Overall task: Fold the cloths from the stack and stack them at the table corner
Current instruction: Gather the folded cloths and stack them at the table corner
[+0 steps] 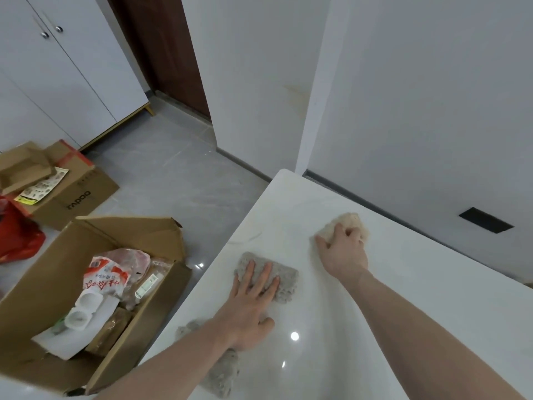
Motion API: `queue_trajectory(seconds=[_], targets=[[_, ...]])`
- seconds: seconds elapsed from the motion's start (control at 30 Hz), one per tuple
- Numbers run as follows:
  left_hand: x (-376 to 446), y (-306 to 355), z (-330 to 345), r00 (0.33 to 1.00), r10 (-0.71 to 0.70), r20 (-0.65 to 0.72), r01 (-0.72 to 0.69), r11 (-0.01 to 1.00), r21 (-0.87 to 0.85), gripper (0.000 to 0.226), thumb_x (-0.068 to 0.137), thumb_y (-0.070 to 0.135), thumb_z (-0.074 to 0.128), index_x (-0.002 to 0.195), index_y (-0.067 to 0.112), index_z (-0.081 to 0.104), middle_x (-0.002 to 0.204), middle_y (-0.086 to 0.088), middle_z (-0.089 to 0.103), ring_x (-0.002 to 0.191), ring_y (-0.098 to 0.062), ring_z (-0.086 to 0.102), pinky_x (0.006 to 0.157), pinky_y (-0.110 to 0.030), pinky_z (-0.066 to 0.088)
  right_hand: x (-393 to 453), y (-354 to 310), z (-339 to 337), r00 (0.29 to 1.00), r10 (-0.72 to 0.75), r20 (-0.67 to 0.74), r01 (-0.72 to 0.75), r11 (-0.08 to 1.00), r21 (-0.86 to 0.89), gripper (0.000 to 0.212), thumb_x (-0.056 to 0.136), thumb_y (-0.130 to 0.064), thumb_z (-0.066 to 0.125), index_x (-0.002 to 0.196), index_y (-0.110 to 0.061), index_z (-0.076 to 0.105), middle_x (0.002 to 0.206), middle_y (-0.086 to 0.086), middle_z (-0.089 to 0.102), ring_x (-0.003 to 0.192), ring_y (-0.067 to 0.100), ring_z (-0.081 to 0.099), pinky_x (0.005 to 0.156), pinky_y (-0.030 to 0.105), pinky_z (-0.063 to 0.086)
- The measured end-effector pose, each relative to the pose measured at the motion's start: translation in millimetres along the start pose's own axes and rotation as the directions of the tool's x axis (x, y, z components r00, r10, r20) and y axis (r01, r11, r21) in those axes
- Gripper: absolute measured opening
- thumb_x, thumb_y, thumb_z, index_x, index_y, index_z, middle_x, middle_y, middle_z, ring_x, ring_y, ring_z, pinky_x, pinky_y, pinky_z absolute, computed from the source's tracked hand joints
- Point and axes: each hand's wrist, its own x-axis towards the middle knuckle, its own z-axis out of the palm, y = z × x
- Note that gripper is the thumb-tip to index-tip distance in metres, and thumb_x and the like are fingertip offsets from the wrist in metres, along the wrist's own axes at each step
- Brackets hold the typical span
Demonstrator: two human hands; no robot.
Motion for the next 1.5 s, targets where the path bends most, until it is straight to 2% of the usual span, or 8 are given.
queue_trajectory(seconds=[0.1, 0.2, 0.33, 0.53, 0.73, 0.93, 1.23, 1.5], targets=[[26, 3, -15, 1.000, 0.011, -0.012, -0.010, 1.000, 0.006, 0.082, 0.098, 0.045, 0.031, 0.162, 0.032, -0.019, 0.158, 0.009, -0.048, 0.142, -0.024, -0.050, 0.125, -0.052, -0.018, -12, 14, -9, 1.000, 0.014, 0.003, -0.014, 0.998, -0.069, 0.074, 0.097, -0.066, 0.024, 0.150, -0.015, 0.036, 0.143, 0.019, 0.038, 0.129, 0.040, 0.042, 0.103, 0.051, 0.043], [49, 5, -30, 1.000, 0.013, -0.029, -0.012, 0.999, 0.039, 0.083, 0.099, 0.044, 0.032, 0.162, 0.031, -0.020, 0.159, 0.009, -0.047, 0.143, -0.025, -0.048, 0.125, -0.053, -0.016, -15, 32, -15, 0.965, -0.226, -0.134, 0.181, 0.941, -0.285, 0.054, 0.097, -0.047, 0.032, 0.139, -0.016, 0.045, 0.137, 0.013, 0.043, 0.124, 0.033, 0.041, 0.101, 0.045, 0.041], [69, 5, -45, 0.999, 0.013, -0.045, -0.010, 0.998, 0.066, 0.082, 0.099, 0.041, 0.032, 0.161, 0.032, -0.021, 0.159, 0.010, -0.046, 0.144, -0.024, -0.048, 0.126, -0.051, -0.017, -2, 58, -17, 0.908, -0.417, 0.024, 0.405, 0.864, -0.299, 0.055, 0.101, -0.034, 0.041, 0.155, -0.020, 0.035, 0.163, 0.000, 0.025, 0.152, 0.023, 0.020, 0.122, 0.041, 0.023], [107, 0, -70, 0.997, -0.001, -0.079, 0.009, 0.994, 0.108, 0.082, 0.097, 0.041, 0.031, 0.161, 0.033, -0.020, 0.161, 0.008, -0.043, 0.146, -0.027, -0.045, 0.126, -0.053, -0.013, 13, 49, -1, 0.963, -0.252, -0.099, 0.227, 0.950, -0.214, 0.059, 0.105, -0.051, 0.036, 0.158, -0.025, 0.029, 0.146, 0.004, 0.035, 0.130, 0.030, 0.037, 0.106, 0.042, 0.041], [155, -7, -110, 0.994, -0.018, -0.105, 0.028, 0.995, 0.098, 0.079, 0.101, 0.042, 0.036, 0.163, 0.034, -0.013, 0.166, 0.007, -0.033, 0.151, -0.027, -0.036, 0.127, -0.054, -0.011, 38, 18, 20, 0.960, 0.090, -0.264, -0.004, 0.951, 0.309, 0.057, 0.104, -0.044, 0.048, 0.153, -0.017, 0.040, 0.140, 0.012, 0.032, 0.120, 0.037, 0.035, 0.112, 0.042, 0.034], [191, -16, -142, 0.996, 0.021, -0.088, -0.018, 0.999, 0.036, 0.079, 0.100, 0.038, 0.048, 0.164, 0.039, 0.001, 0.170, 0.011, -0.023, 0.154, -0.023, -0.030, 0.127, -0.051, -0.010, 61, 10, 17, 0.926, 0.106, -0.362, 0.082, 0.880, 0.468, 0.053, 0.102, -0.038, 0.054, 0.153, -0.031, 0.038, 0.142, 0.013, 0.033, 0.120, 0.036, 0.035, 0.111, 0.044, 0.032], [193, -24, -159, 0.998, 0.050, -0.027, -0.045, 0.986, 0.163, 0.083, 0.095, 0.034, 0.049, 0.164, 0.040, 0.003, 0.171, 0.011, -0.019, 0.157, -0.024, -0.023, 0.129, -0.051, 0.000, 38, 34, 10, 0.954, -0.147, -0.262, 0.122, 0.986, -0.111, 0.054, 0.102, -0.043, 0.041, 0.155, -0.035, 0.034, 0.167, -0.004, 0.024, 0.148, 0.033, 0.021, 0.115, 0.049, 0.028], [150, -13, -182, 0.997, 0.023, -0.079, -0.006, 0.979, 0.203, 0.082, 0.097, 0.042, 0.045, 0.164, 0.038, -0.003, 0.171, 0.013, -0.017, 0.158, -0.032, -0.019, 0.127, -0.056, 0.010, 9, 14, -24, 0.961, -0.141, -0.236, 0.139, 0.990, -0.027, 0.054, 0.104, -0.040, 0.042, 0.156, -0.032, 0.034, 0.169, -0.003, 0.022, 0.155, 0.030, 0.013, 0.125, 0.047, 0.018]])
